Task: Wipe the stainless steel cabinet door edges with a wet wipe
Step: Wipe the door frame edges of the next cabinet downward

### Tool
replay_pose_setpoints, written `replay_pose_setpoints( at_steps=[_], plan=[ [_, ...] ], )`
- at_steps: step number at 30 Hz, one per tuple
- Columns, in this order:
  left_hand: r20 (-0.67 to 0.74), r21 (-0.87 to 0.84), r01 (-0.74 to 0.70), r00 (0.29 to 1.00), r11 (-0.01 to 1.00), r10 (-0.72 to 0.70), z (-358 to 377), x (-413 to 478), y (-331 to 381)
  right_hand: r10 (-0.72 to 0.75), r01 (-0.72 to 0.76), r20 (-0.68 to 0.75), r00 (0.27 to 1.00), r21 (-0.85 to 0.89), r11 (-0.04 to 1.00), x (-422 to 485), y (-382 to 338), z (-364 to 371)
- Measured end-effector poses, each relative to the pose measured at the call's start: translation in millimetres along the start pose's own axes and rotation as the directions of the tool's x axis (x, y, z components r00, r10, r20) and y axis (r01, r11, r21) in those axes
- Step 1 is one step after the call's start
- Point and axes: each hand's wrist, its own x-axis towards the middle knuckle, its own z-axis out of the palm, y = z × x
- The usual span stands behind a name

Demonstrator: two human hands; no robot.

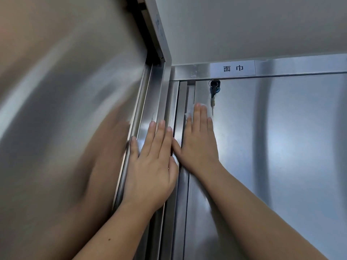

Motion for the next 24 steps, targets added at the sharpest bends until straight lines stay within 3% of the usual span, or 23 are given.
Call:
replay_pose_setpoints(
  at_steps=[15, 24],
  plan=[
    [0.088, -0.07, 0.058, 0.995, 0.996, -0.052, -2.5, -6.3, -2.1, 0.042, -0.052, 0.102, 0.994, 0.092, 0.994, -100.3, -25.5, 7.3],
    [0.129, -0.021, 0.043, 0.991, 0.999, -0.04, -3.8, -11.7, -0.5, 0.124, -0.114, 0.05, 0.991, -0.169, 0.979, -153.1, -45.7, 17.5]
  ],
)
